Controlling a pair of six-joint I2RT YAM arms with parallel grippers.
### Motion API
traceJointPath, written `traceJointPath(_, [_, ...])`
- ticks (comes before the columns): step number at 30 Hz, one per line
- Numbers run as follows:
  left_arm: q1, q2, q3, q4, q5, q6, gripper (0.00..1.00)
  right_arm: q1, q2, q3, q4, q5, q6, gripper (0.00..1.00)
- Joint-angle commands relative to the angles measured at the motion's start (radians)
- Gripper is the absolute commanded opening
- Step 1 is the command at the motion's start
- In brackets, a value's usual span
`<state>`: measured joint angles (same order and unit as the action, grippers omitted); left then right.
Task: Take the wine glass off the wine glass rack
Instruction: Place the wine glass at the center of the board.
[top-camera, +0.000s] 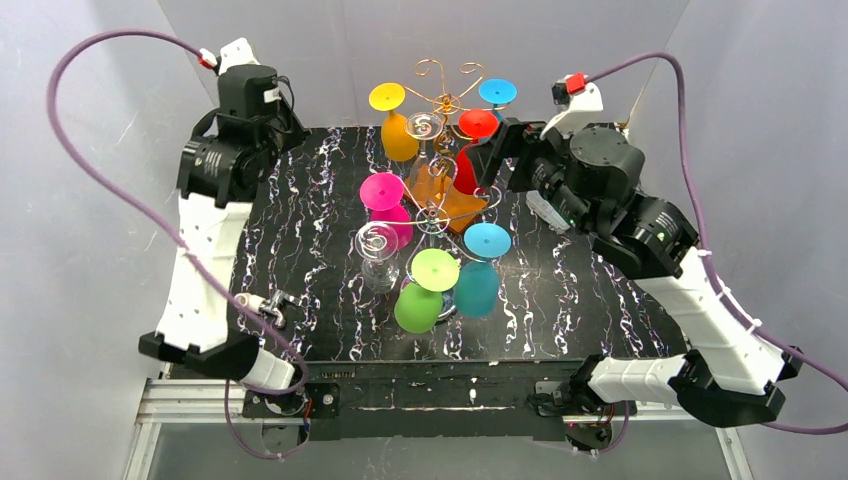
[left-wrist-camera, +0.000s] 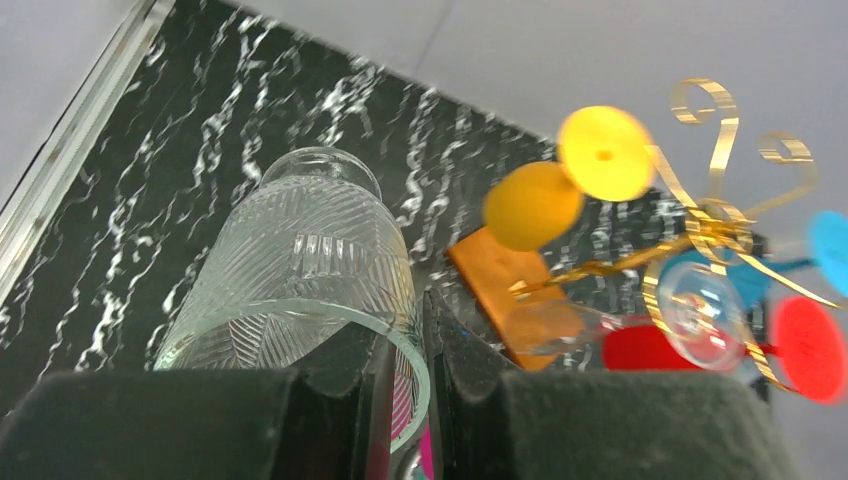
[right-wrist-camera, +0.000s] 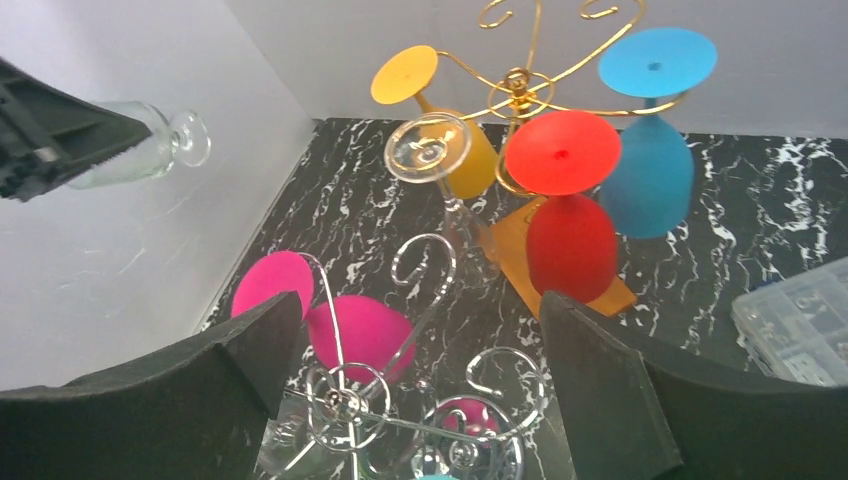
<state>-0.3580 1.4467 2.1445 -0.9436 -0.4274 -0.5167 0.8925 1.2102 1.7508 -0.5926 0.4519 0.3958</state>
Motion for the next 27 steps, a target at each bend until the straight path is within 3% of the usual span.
traceJointPath(1, [0.112, 0.060, -0.046, -0.021, 0.093, -0.015, 0.00, 0.005, -0.059, -0.048, -0.018, 0.066, -0.003, 0.98])
traceJointPath(14, [0.287, 0.406, -0.108, 0.000, 0.286, -0.033, 0.00, 0.005, -0.138, -0.119, -0.040, 0.136, -0.016, 0.98])
traceJointPath(27, [0.340, 0.672, -0.018, -0.030, 0.336, -0.002, 0.00, 0.005, -0.117, -0.135, -0.028, 0.146, -0.023, 0.98])
